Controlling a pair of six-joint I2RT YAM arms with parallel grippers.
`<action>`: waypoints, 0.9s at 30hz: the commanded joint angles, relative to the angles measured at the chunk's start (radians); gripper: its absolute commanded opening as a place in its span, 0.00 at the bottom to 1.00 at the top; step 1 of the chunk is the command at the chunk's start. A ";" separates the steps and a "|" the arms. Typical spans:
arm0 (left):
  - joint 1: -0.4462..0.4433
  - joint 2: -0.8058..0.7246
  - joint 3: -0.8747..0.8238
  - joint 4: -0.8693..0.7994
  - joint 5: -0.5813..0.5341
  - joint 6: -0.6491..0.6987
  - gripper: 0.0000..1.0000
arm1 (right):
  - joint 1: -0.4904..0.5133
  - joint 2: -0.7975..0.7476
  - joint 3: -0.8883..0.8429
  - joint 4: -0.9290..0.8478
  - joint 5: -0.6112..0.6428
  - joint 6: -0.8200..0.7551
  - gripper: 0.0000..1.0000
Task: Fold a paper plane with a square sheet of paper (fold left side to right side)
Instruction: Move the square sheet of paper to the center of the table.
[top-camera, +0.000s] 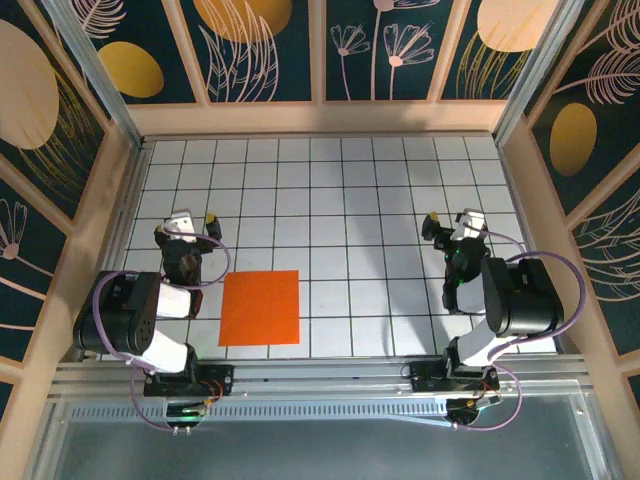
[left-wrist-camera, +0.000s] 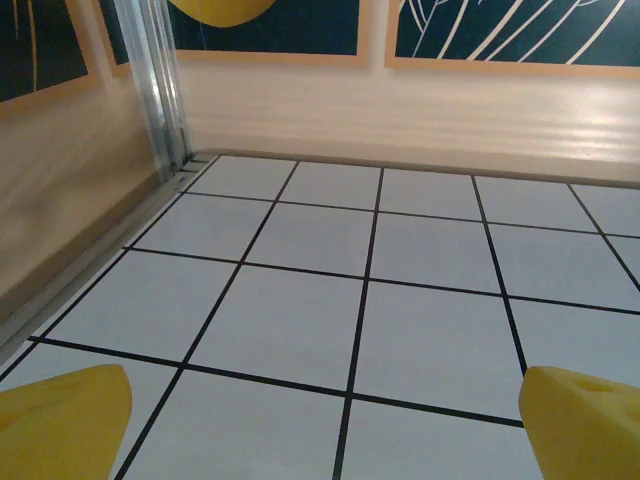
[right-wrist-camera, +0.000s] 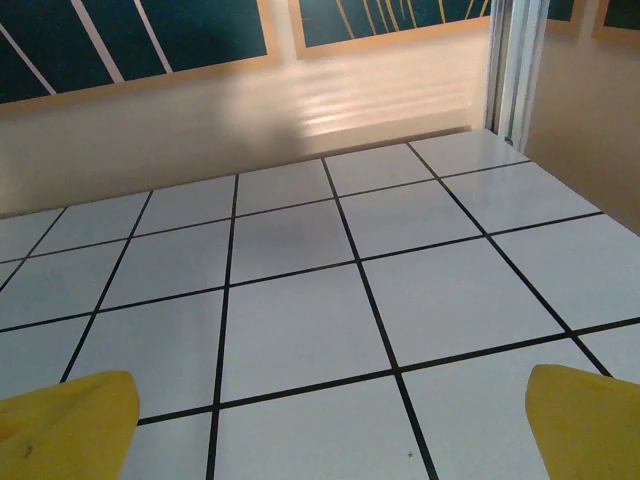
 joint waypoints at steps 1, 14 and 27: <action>0.008 -0.001 0.010 0.046 0.014 0.003 0.99 | 0.008 -0.006 0.007 0.027 0.027 -0.006 0.99; 0.008 0.000 0.010 0.046 0.014 0.000 0.99 | 0.007 -0.006 0.006 0.027 0.026 -0.007 0.99; 0.008 -0.180 0.096 -0.256 -0.004 -0.010 0.99 | -0.002 -0.149 0.050 -0.170 0.051 0.010 0.99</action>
